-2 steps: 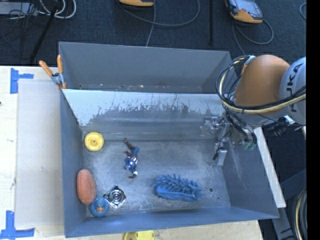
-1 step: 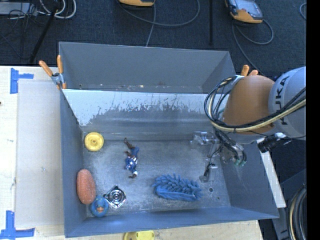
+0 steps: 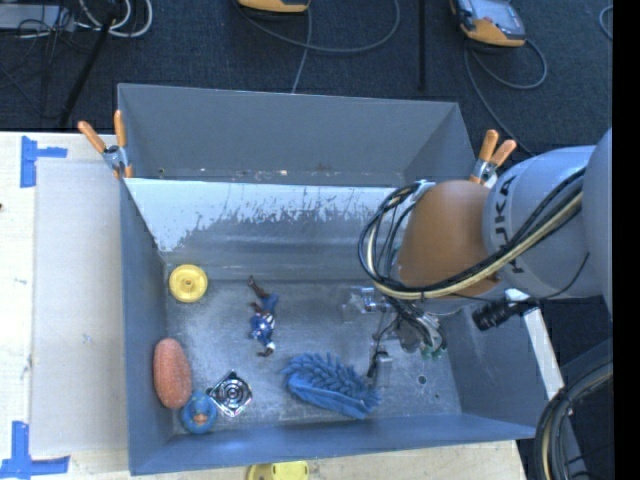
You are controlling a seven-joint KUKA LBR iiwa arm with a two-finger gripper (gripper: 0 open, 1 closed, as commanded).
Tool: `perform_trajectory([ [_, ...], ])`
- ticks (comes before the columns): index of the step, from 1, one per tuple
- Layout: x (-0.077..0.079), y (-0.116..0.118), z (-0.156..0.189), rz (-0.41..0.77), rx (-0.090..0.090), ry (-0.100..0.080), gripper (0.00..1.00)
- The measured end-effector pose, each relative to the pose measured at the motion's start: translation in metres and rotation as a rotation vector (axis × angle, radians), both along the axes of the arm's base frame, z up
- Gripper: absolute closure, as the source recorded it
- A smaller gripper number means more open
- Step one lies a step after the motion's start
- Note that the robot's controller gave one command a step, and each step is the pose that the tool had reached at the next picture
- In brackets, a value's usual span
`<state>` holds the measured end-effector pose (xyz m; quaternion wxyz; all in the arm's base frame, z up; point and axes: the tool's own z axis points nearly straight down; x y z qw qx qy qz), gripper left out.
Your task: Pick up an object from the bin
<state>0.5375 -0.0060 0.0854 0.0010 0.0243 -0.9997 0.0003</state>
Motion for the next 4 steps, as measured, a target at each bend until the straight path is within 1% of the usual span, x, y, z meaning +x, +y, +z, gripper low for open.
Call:
perform_trajectory([
  [1,-0.015,0.023,-0.008,-0.017,0.005,-0.002,0.00],
  [2,-0.028,0.033,-0.012,0.050,-0.002,-0.005,0.00],
  [3,-0.036,0.088,-0.014,0.212,0.001,-0.002,1.00],
  [4,-0.036,0.088,-0.014,0.212,0.001,-0.002,1.00],
])
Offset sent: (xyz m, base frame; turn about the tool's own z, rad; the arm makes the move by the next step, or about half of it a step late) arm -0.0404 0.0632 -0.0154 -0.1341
